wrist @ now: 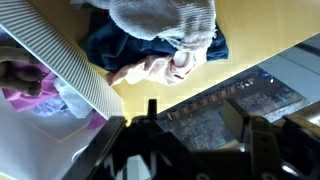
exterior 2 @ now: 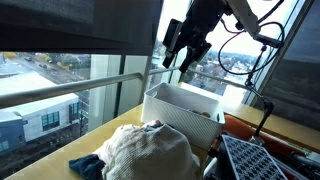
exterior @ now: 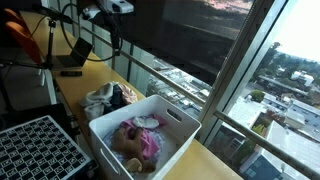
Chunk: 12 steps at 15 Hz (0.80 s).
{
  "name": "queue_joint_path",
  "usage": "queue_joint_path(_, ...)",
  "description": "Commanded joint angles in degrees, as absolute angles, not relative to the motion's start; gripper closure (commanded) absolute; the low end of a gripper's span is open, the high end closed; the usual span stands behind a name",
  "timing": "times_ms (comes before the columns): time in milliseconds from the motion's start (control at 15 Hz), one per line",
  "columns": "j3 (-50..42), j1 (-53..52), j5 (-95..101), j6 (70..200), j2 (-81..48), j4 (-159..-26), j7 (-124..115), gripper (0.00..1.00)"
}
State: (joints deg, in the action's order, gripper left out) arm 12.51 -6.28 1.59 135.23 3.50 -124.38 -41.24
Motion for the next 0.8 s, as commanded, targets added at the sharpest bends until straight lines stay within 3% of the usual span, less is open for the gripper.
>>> queue_joint_path(0, 10.3, -5.8, 3.6, 131.8, 1.7, -120.8, -41.6, 0.00)
queue_joint_path(733, -1.3, 1.1, 12.2, 134.3, -5.6, -122.6, -45.5, 0.00)
